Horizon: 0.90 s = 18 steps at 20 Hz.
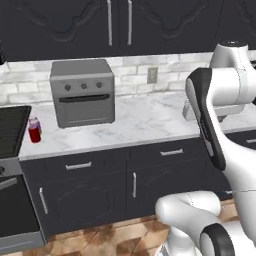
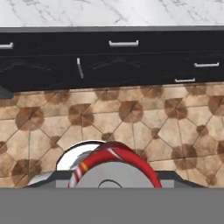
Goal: Four empty soda cans are scattered around the kitchen. Gather all the cans and cluster them next to the stove for recycling.
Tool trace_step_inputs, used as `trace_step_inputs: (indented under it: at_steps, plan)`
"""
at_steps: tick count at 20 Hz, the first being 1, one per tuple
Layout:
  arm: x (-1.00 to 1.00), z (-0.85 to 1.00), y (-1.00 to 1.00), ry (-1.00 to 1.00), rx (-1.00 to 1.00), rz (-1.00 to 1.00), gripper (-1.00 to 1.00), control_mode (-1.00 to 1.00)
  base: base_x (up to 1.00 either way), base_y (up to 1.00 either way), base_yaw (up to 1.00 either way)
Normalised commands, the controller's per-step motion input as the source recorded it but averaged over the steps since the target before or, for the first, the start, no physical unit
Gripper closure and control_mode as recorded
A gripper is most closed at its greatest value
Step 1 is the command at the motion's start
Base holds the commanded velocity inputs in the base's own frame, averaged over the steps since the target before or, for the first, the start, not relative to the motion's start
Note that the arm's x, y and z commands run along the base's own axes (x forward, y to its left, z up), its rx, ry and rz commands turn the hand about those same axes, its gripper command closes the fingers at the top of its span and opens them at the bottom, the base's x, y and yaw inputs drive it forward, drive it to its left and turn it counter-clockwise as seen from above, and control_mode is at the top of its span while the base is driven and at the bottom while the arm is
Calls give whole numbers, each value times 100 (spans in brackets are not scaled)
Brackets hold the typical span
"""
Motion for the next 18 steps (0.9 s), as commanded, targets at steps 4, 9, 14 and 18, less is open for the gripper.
trace_step_inputs:
  at_steps: [4,9,14,18]
  plan:
    - [0,0,0,0,0,0,100,100,7,75,0]
    - [0,0,0,0,0,0,100,100,1,70,0]
    - [0,0,0,0,0,0,100,100,8,63,0]
    - [0,0,0,0,0,0,100,100,18,64,0]
